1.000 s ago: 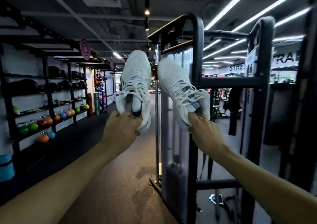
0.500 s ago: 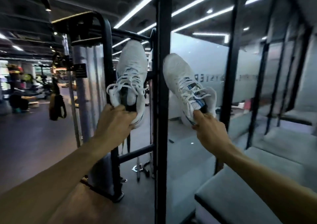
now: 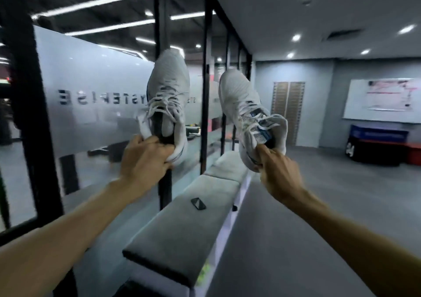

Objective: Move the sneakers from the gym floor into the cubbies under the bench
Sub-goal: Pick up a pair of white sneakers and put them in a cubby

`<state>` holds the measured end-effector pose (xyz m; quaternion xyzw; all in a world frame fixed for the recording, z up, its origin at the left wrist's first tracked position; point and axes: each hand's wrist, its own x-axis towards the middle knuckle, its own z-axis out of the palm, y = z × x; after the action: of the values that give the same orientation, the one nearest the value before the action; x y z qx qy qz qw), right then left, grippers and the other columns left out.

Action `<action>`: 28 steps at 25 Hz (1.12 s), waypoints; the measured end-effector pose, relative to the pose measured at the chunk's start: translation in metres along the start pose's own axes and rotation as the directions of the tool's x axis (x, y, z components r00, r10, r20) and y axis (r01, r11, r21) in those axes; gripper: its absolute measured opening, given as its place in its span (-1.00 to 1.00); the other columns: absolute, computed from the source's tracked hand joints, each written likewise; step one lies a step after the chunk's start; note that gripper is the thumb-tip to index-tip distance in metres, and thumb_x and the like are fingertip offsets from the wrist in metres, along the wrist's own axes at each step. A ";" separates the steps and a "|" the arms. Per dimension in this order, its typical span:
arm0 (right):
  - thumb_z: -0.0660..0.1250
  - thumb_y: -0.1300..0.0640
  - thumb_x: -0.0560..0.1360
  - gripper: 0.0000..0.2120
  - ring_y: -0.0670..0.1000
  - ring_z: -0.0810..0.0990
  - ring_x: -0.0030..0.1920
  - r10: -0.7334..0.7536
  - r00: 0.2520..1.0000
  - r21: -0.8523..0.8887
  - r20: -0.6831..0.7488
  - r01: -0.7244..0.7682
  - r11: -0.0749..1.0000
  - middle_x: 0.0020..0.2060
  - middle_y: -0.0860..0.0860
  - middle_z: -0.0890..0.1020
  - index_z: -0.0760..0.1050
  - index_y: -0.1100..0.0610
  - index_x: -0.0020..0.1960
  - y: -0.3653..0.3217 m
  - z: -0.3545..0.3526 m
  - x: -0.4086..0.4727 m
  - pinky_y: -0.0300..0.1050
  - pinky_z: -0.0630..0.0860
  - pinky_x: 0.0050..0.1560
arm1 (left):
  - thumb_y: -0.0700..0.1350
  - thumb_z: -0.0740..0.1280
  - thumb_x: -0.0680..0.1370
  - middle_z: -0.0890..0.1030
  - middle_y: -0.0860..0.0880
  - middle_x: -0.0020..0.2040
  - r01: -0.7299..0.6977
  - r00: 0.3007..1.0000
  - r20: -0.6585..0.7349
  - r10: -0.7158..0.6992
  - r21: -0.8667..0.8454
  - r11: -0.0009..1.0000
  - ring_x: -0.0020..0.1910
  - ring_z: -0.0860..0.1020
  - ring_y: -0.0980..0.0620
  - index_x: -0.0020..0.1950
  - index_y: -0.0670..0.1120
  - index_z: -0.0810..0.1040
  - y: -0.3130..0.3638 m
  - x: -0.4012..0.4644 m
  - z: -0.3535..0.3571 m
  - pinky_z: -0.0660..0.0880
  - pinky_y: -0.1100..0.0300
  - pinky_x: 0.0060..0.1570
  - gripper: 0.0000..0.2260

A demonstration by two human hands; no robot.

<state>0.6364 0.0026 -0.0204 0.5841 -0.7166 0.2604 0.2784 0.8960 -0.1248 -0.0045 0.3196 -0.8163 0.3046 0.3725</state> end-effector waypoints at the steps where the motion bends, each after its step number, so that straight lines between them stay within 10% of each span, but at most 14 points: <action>1: 0.23 0.28 0.42 -0.79 0.29 0.53 -0.23 0.027 1.000 -0.030 -0.001 -0.027 0.999 -0.12 0.13 0.57 0.23 0.08 -0.09 0.038 -0.011 -0.012 -0.07 0.24 -0.38 | -0.11 0.62 0.13 0.52 -0.08 -0.44 0.005 1.000 0.010 -0.005 -0.026 1.000 -0.43 0.51 -0.12 -0.39 -0.07 0.55 0.038 0.014 0.006 0.43 0.09 -0.26 -0.73; 13: 0.31 0.23 0.47 -0.83 0.22 0.54 -0.19 0.327 0.937 -0.167 -0.124 -0.344 0.924 -0.11 0.13 0.60 0.30 0.12 -0.09 0.349 -0.094 -0.094 -0.11 0.27 -0.33 | -0.01 0.59 0.22 0.55 -0.10 -0.42 -0.224 0.974 -0.090 0.206 -0.305 0.926 -0.41 0.53 -0.12 -0.38 -0.06 0.53 0.354 0.183 0.092 0.35 0.10 -0.21 -0.74; 28: 0.27 0.30 0.43 -0.84 0.27 0.55 -0.22 0.473 0.862 -0.319 -0.184 -0.508 0.800 -0.12 0.16 0.59 0.31 0.14 -0.09 0.719 -0.004 0.013 -0.05 0.32 -0.37 | -0.02 0.64 0.07 0.53 -0.03 -0.44 -0.341 0.939 -0.118 0.322 -0.426 0.838 -0.42 0.53 -0.10 -0.41 -0.01 0.52 0.612 0.405 0.348 0.34 0.14 -0.29 -0.68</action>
<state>-0.0713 0.1274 -0.0432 0.3052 -0.8640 0.2168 0.3366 0.0839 -0.1265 -0.0243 0.0747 -0.8988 0.1785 0.3934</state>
